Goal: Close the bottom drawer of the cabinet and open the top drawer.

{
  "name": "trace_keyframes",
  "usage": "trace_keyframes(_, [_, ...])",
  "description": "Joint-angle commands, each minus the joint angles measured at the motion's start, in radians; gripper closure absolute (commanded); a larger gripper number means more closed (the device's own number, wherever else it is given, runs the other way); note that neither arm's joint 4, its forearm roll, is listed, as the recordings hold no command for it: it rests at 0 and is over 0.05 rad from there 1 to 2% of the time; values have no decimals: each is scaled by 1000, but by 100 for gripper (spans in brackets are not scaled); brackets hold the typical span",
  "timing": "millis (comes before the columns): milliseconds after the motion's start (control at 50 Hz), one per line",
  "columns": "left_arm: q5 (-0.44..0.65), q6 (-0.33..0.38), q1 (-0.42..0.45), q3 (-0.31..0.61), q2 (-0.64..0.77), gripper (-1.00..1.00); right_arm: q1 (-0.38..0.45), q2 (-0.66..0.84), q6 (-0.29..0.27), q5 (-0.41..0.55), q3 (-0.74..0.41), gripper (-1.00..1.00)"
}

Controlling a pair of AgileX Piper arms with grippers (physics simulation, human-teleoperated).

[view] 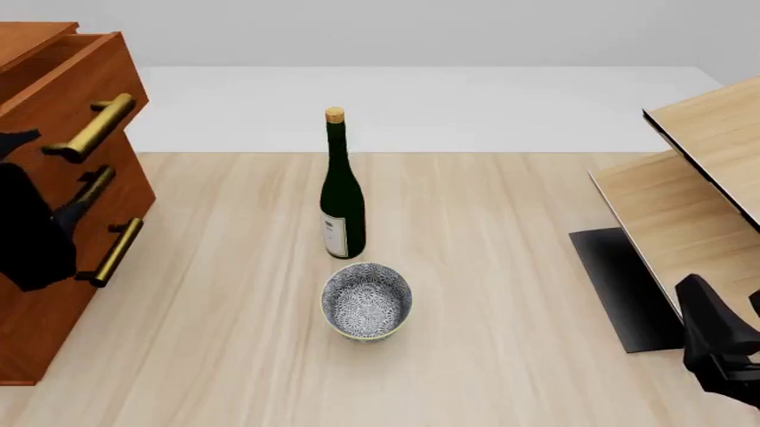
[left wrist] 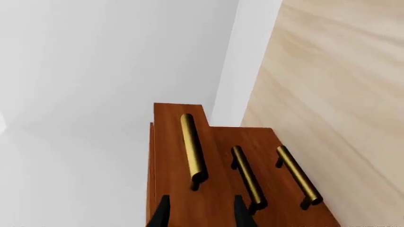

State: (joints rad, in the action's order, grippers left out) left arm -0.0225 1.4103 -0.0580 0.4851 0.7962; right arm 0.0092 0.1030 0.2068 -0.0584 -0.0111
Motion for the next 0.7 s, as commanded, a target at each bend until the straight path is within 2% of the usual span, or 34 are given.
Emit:
trace_keyframes(20, [85,-52,17,62,-35,-100,-1,-2,22,2,1,-100])
trace_keyframes(40, [88,-52,17,68,-33,-100,-2,0,22,0,1,-100])
trace_keyframes(60, [135,-99,33,125,-12,-100,-2,1,23,-1,2,-100])
trace_keyframes(100, [149,-91,33,147,-11,-100,-2,-4,25,5,1,-100])
trace_keyframes(160, [235,-158,54,236,12,-100,-1,-11,21,10,1,-100])
trace_keyframes(220, [296,-195,57,308,26,-100,1,-17,19,16,1,-100])
trace_keyframes(280, [375,-271,71,410,64,-100,6,-18,18,17,0,-100])
trace_keyframes(300, [425,-330,104,473,97,-100,7,-13,17,12,0,-100])
trace_keyframes(320, [534,-478,160,606,170,-100,7,-4,17,3,0,-100])
trace_keyframes(360, [444,-339,69,509,94,-100,7,14,16,-14,1,-100])
trace_keyframes(420, [555,-474,98,642,166,-100,6,24,14,-24,1,-100])
trace_keyframes(440, [606,-551,114,721,202,-100,5,20,15,-20,1,-100])
trace_keyframes(460, [644,-592,125,768,229,-100,6,16,13,-17,1,-100])
trace_keyframes(480, [632,-573,103,766,218,-100,6,11,13,-12,1,-100])
trace_keyframes(580, [715,-712,134,894,285,-100,6,-4,9,2,2,-100])
trace_keyframes(620, [673,-638,98,829,250,-100,5,-8,7,5,2,-100])
trace_keyframes(660, [709,-692,107,868,274,-100,1,-7,6,3,3,-100])
trace_keyframes(700, [714,-709,101,876,275,-100,0,-7,2,2,4,-100])
